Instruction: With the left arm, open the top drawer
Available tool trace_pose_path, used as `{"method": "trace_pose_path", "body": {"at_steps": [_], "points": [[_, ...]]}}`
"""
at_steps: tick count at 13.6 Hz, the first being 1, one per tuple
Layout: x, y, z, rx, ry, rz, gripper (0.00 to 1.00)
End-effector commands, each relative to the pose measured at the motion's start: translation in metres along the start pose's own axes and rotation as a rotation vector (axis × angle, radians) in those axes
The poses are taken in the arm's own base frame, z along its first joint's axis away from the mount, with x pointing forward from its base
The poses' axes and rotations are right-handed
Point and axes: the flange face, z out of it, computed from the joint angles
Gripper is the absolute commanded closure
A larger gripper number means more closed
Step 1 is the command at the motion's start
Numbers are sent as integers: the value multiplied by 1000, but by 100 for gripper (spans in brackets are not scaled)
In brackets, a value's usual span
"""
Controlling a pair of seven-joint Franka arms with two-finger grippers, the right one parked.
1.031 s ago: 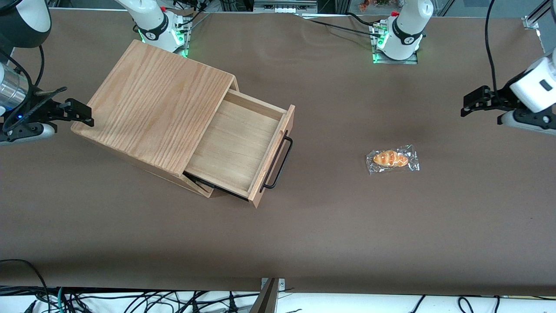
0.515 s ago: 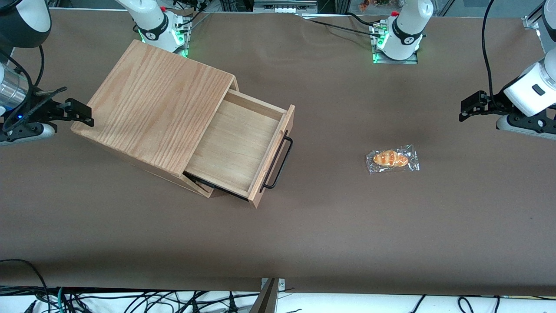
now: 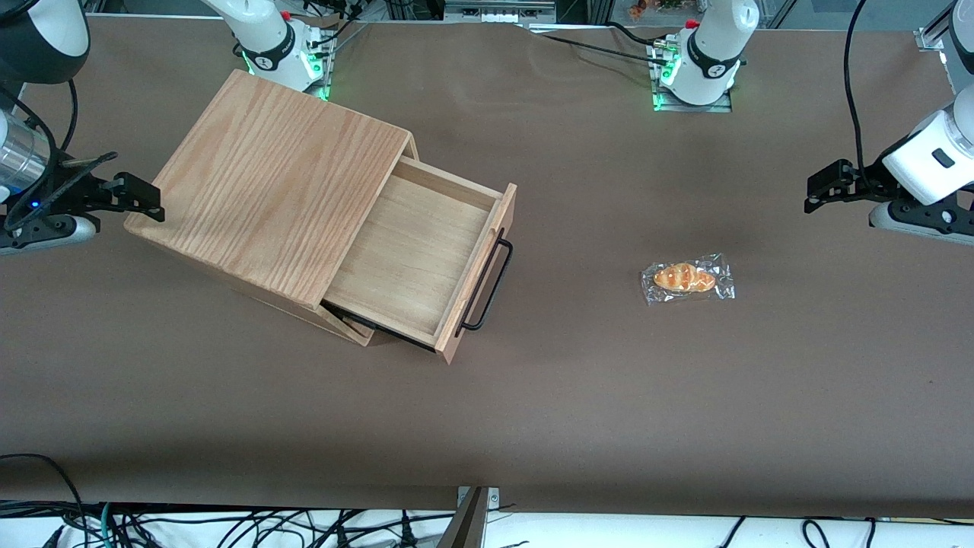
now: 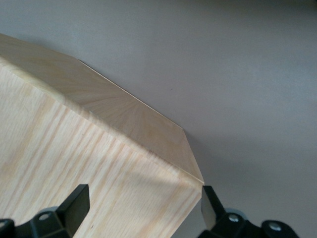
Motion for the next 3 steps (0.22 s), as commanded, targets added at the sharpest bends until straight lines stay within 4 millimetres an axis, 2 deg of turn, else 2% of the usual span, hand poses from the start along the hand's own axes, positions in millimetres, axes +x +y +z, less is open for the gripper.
{"method": "trace_pose_path", "body": {"at_steps": [1, 3], "points": [[-1, -2, -1, 29, -3, 19, 0], [-1, -2, -1, 29, -3, 19, 0]]}}
